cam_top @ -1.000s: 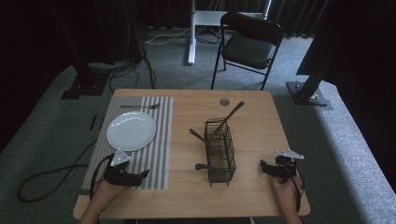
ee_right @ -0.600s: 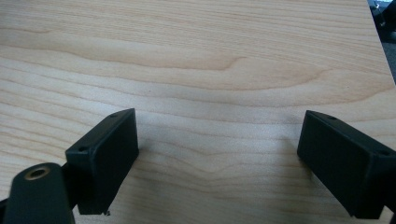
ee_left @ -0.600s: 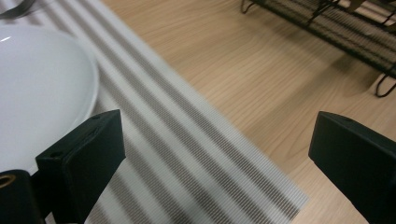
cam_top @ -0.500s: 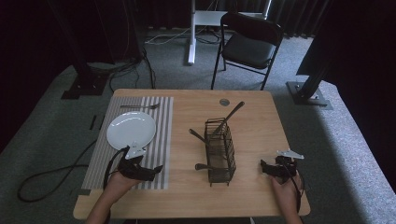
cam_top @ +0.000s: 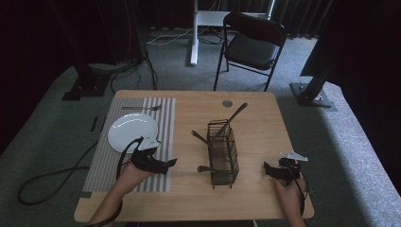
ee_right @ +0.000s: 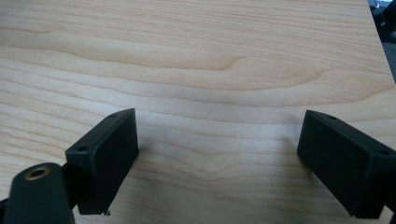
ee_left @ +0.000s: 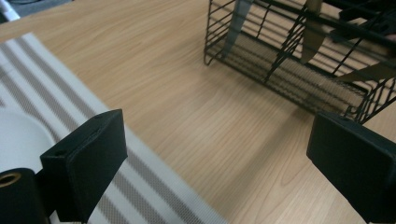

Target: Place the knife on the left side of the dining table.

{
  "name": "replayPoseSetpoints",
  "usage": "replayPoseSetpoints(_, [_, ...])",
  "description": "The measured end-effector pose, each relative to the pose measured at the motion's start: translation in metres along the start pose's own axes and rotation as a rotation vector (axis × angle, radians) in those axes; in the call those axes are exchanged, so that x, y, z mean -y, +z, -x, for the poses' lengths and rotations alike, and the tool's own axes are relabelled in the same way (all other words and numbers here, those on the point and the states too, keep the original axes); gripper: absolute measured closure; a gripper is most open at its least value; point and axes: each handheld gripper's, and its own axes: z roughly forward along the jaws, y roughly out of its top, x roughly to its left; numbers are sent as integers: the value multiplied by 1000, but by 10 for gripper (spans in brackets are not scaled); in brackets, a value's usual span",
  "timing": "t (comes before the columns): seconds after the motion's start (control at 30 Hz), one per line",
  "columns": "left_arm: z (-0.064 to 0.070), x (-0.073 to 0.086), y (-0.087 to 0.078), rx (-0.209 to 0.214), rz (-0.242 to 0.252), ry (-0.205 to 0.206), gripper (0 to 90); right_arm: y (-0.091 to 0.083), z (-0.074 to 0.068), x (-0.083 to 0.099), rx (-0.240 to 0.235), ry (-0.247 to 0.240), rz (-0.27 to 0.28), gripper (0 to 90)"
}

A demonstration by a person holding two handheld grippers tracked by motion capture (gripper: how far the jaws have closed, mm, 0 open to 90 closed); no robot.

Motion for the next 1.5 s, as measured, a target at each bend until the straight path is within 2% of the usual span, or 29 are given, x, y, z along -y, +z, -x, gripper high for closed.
replayPoseSetpoints(0.23, [6, -19, 5, 28, 21, 29, 51, 0, 0, 0, 0, 0, 0, 119])
replayPoseSetpoints(0.63, [17, -48, 16, 91, 58, 44, 51, 0, 0, 0, 0, 1, 1, 119])
replayPoseSetpoints(0.93, [22, -64, 21, 109, 69, 51, 72, 0, 0, 0, 0, 1, 0, 120])
replayPoseSetpoints(1.0, [25, -69, 22, 109, 83, 56, 128, 0, 0, 0, 0, -2, 2, 120])
replayPoseSetpoints(1.1, [27, -72, 24, 118, 91, 51, 148, 0, 0, 0, 0, -1, 1, 120])
replayPoseSetpoints(1.2, [32, -74, 28, 108, 74, 66, 168, 0, 0, 0, 0, -1, 1, 120])
replayPoseSetpoints(1.33, [34, -74, 31, 116, 74, 71, 273, 0, 0, 0, 0, -1, 1, 120])
replayPoseSetpoints(1.37, [34, -75, 32, 127, 81, 65, 311, 0, 0, 0, 0, -1, 1, 120])
replayPoseSetpoints(1.5, [34, -76, 33, 128, 86, 70, 498, 0, 0, 0, 1, 0, 1, 122])
